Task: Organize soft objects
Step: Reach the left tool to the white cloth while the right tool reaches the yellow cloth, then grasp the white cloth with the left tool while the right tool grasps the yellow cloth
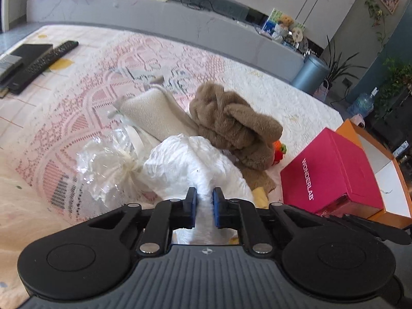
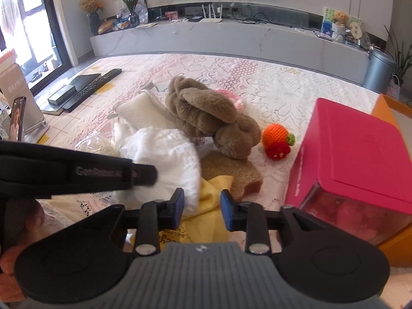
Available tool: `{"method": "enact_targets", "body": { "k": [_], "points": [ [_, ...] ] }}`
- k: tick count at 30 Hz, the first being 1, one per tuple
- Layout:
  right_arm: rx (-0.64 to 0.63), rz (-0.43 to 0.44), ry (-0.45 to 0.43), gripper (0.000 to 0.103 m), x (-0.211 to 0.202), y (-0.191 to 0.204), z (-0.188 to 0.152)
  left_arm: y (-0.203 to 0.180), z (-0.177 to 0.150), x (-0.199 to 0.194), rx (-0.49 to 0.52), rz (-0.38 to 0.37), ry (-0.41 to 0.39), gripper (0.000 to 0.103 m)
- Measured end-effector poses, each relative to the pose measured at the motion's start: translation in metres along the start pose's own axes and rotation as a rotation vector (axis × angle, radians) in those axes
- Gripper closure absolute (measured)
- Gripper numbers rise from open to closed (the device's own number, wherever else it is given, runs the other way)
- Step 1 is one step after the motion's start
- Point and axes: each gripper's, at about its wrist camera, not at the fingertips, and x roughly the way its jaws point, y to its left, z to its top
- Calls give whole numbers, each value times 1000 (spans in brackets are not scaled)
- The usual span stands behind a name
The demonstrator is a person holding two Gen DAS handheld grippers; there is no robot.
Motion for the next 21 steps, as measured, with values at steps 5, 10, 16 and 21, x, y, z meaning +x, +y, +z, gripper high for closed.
{"method": "enact_targets", "body": {
  "k": [5,10,16,21],
  "points": [
    [45,-6,-13,56,-11,-8,-6,4,2,-29,13,14,-85,90],
    [85,24,-8,39,-5,-7,-6,14,-3,-44,51,54,-86,90],
    [131,31,15,32,25,-6,-2,25,-16,-40,54,60,-88,90],
    [161,38,32,63,38,-9,0,23,-20,-37,85,48,-109,90]
  ]
}}
